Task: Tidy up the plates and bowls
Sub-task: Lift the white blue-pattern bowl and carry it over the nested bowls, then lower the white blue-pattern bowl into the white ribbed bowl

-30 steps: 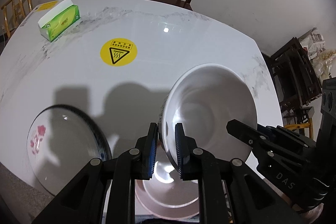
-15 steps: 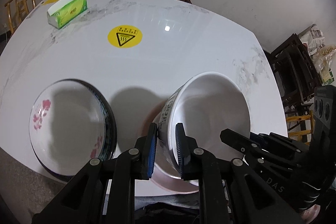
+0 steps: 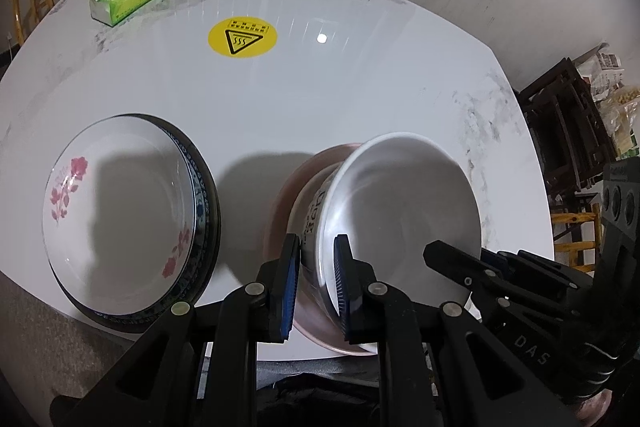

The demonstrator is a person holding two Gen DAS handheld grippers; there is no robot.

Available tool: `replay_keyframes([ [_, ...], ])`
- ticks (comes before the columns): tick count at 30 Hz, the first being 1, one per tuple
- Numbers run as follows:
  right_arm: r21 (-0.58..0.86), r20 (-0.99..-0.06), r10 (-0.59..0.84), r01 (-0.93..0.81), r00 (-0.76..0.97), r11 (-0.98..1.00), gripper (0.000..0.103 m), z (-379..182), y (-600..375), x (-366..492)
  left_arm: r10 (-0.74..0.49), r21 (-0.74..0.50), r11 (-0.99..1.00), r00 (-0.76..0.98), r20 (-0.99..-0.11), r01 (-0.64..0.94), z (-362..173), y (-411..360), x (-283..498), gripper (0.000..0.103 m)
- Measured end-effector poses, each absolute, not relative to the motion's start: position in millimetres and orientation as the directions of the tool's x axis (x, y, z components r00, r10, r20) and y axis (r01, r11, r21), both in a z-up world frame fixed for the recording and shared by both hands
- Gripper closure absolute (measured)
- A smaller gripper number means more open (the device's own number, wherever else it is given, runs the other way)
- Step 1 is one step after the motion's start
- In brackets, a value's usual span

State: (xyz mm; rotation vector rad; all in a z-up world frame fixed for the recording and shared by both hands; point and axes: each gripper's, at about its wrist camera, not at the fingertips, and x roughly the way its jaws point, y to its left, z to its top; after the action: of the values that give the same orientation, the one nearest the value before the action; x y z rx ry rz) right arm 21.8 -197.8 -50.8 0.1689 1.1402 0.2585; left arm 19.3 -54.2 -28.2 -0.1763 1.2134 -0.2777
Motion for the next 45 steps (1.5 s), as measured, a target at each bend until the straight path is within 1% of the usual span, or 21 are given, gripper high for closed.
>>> replay_keyframes([
  [17,0.268,-0.880,0.288,-0.108,0.377,0.957,0.086,-60,-198,27,-0.286,-0.264,0.958,0.304,-0.909,0.114,-39,-59,23,0.090],
  [22,0.261,-0.881,0.285,-0.115,0.378,0.958,0.083,-60,-195,27,-0.284,-0.262,0.959,0.304,-0.909,0.111,-40,-59,23,0.090],
  [35,0.266,-0.881,0.285,-0.103,0.377,0.958,0.083,-60,-195,28,-0.285,-0.263,0.958,0.299,-0.911,0.111,-41,-57,24,0.089],
  [41,0.241,-0.884,0.261,-0.099,0.388,0.965,0.081,-59,-194,30,-0.274,-0.249,0.961,0.302,-0.913,0.119,-42,-58,25,0.089],
  [45,0.255,-0.882,0.271,-0.093,0.386,0.962,0.081,-59,-197,31,-0.270,-0.245,0.962,0.306,-0.913,0.120,-42,-58,26,0.089],
])
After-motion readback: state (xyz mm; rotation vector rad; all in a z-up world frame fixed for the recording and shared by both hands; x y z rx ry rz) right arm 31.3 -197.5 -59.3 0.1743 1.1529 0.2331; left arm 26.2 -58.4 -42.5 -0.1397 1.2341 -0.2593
